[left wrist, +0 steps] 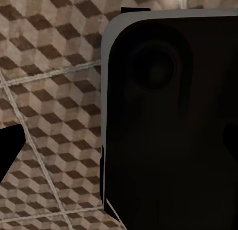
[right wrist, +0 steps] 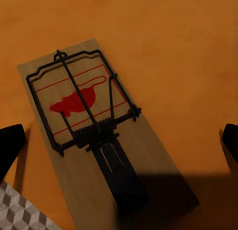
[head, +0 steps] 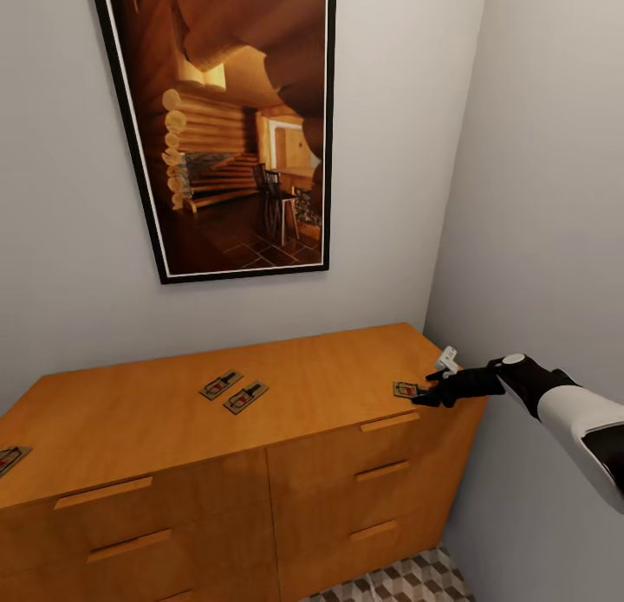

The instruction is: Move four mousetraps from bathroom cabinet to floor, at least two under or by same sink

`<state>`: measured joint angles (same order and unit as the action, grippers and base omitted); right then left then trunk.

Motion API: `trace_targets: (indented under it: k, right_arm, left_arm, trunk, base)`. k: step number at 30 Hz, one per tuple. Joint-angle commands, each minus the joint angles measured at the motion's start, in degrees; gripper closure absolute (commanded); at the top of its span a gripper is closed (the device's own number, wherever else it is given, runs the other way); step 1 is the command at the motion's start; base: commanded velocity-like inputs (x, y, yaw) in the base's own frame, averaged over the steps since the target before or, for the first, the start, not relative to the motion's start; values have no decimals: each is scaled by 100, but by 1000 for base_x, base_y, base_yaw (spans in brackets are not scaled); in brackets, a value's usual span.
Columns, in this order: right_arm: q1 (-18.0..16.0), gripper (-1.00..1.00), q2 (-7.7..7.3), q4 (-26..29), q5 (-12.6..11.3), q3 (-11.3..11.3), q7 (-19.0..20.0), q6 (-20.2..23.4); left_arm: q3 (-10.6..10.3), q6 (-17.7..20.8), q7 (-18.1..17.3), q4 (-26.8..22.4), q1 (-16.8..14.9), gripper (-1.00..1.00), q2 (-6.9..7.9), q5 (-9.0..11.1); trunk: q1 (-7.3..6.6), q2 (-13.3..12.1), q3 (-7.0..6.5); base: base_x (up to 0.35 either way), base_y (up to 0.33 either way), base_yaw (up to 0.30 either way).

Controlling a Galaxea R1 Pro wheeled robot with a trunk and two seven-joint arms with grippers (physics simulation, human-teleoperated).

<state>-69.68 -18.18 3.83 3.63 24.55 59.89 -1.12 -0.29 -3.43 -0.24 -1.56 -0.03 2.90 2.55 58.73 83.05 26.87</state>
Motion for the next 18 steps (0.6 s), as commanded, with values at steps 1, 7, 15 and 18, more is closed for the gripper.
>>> trace_targets:
  k: [1, 7, 15, 18]
  right_arm:
    - [-1, -100, -2, 5, 41, 6, 14, -11]
    - [-1, -100, -9, 2, 41, 6, 14, -11]
    - [-1, -100, -9, -1, 41, 6, 14, -11]
    - [-1, -100, -9, -1, 41, 6, 14, -11]
  left_arm:
    - [-6, -14, -2, -2, -1, -100, 0, 27]
    - [-10, -14, -2, -2, 0, -100, 0, 27]
    - [-9, -13, -3, -2, 1, -100, -37, 27]
    - [-10, -14, -3, -2, 2, -100, -42, 27]
  trunk:
    - [0, 3, 6]
    - [0, 3, 6]
    - [0, 3, 6]
    - [0, 3, 6]
  base:
    - [0, 0, 0]
    - [0, 0, 0]
    - [0, 0, 0]
    - [0, 0, 0]
